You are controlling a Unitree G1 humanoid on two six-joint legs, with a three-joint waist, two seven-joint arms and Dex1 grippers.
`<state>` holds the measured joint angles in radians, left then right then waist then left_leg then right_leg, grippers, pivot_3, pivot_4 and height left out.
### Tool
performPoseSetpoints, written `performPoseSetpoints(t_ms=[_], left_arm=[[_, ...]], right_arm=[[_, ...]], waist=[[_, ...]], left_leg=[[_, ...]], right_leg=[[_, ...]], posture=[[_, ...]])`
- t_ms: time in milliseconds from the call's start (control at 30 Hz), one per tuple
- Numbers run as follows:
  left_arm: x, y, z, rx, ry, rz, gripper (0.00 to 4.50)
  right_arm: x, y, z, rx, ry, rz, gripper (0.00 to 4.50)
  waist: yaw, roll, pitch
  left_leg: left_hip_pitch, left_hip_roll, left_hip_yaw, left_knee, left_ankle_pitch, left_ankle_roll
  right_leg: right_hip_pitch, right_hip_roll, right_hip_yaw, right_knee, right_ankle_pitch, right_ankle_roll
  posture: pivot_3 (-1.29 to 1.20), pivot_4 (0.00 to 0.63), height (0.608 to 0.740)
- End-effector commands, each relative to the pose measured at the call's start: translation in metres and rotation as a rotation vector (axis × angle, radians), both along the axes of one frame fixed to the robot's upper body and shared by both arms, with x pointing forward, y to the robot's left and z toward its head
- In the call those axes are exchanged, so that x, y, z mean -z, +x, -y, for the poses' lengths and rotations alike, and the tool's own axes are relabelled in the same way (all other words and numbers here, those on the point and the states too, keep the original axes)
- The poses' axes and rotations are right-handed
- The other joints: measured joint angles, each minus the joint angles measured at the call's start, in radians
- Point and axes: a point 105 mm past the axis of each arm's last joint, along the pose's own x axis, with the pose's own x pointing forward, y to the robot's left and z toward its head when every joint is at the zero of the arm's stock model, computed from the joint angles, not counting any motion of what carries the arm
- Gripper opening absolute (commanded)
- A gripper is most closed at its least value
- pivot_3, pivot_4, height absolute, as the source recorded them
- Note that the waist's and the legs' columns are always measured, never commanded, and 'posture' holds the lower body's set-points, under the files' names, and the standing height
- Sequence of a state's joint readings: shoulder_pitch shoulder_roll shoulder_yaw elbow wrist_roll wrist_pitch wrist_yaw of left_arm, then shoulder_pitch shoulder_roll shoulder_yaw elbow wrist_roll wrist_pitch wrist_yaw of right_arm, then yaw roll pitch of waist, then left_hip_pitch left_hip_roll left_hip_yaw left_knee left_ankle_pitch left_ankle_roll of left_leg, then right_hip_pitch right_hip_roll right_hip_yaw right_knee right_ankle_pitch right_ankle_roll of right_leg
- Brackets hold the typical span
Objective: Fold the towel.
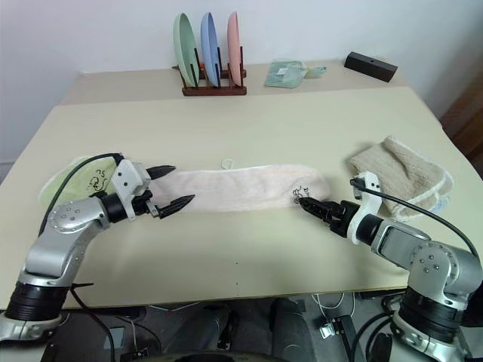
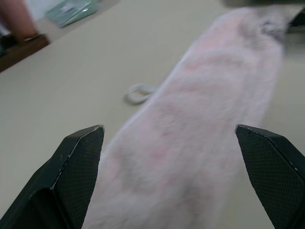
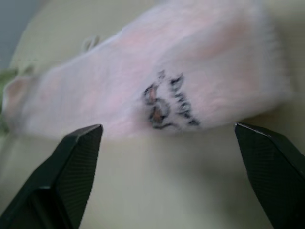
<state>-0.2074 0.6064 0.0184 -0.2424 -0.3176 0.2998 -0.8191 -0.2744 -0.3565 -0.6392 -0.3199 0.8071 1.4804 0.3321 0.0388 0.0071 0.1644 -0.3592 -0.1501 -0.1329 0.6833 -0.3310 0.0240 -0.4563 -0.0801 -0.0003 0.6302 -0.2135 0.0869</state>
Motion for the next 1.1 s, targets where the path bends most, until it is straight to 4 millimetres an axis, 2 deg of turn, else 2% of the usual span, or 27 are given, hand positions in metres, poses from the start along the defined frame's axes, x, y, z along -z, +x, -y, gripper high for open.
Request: performPoseSetpoints(t_ms=[33,167,267,300,367,600,800,933,1000,1100], left_arm=[[-0.006,-0.011,0.023,0.100,-0.028,0.000,4.50],[-0.003,-0.025,0.041,0.194,-0.039,-0.035,4.50],[-0.001,-0.027,0.047,0.204,-0.048,-0.048,4.50],[0.000,-0.027,0.048,0.204,-0.051,-0.052,4.50],[0.002,-0.027,0.048,0.199,-0.045,-0.053,4.50],[0.007,-0.027,0.045,0.187,-0.037,-0.060,4.50],[0.011,-0.025,0.043,0.179,-0.029,-0.061,4.50],[0.015,-0.020,0.042,0.188,-0.007,-0.057,4.50],[0.013,-0.018,0.043,0.195,-0.004,-0.050,4.50],[0.013,-0.017,0.043,0.197,0.005,-0.041,4.50]], right_arm=[[0.005,0.011,0.015,0.156,0.056,-0.039,4.49],[0.006,0.022,0.015,0.232,0.114,-0.062,4.49],[0.003,0.031,0.012,0.268,0.144,-0.059,4.49],[0.003,0.033,0.011,0.271,0.152,-0.058,4.24],[0.002,0.034,0.006,0.261,0.159,-0.055,3.69],[-0.007,0.036,0.010,0.302,0.178,-0.031,0.09],[-0.031,0.028,0.033,0.300,0.108,0.049,0.03],[-0.051,0.020,0.048,0.232,-0.033,0.111,0.03],[-0.061,0.022,0.045,0.172,-0.123,0.152,0.03],[-0.071,0.024,0.025,0.037,-0.257,0.230,0.03]], waist=[[-0.001,0.000,0.000],[-0.002,0.000,-0.001],[-0.002,0.000,-0.002],[-0.002,0.000,-0.003],[-0.002,0.000,-0.003],[-0.005,0.001,-0.003],[-0.001,0.001,-0.003],[-0.002,0.002,-0.003],[-0.002,0.001,-0.003],[-0.006,0.001,-0.003]], left_leg=[[0.000,0.000,0.000,0.000,0.000,0.000],[0.001,0.000,0.000,0.000,0.000,0.000],[0.002,0.000,0.000,0.000,0.000,0.000],[0.003,0.000,0.000,0.000,0.000,0.000],[0.003,0.000,0.000,0.000,0.000,0.000],[0.002,0.000,0.000,-0.001,0.000,0.000],[0.002,0.000,0.000,-0.001,0.000,0.000],[0.002,0.000,0.000,-0.001,0.000,0.000],[0.002,0.000,0.001,-0.001,0.000,0.000],[0.002,0.000,0.001,-0.001,0.000,0.000]], right_leg=[[0.000,0.000,0.000,0.000,0.000,0.000],[0.001,0.000,0.000,0.000,0.000,0.000],[0.002,0.000,0.000,0.000,0.000,0.000],[0.002,0.000,0.000,0.000,0.000,0.000],[0.003,0.000,0.000,0.000,0.000,0.000],[0.001,0.000,0.000,0.000,0.000,0.000],[0.001,0.000,0.000,0.000,0.000,0.000],[0.001,0.000,0.000,0.000,0.000,0.000],[0.002,0.000,0.000,0.000,0.000,0.000],[0.002,0.000,0.000,0.000,0.000,0.000]], posture=[[0.00,0.150,0.740],[0.00,0.150,0.740],[0.00,0.150,0.740],[0.00,0.150,0.740],[0.00,0.150,0.740],[0.00,0.150,0.740],[0.00,0.150,0.740],[0.00,0.150,0.740],[0.00,0.150,0.740],[0.00,0.150,0.740]])
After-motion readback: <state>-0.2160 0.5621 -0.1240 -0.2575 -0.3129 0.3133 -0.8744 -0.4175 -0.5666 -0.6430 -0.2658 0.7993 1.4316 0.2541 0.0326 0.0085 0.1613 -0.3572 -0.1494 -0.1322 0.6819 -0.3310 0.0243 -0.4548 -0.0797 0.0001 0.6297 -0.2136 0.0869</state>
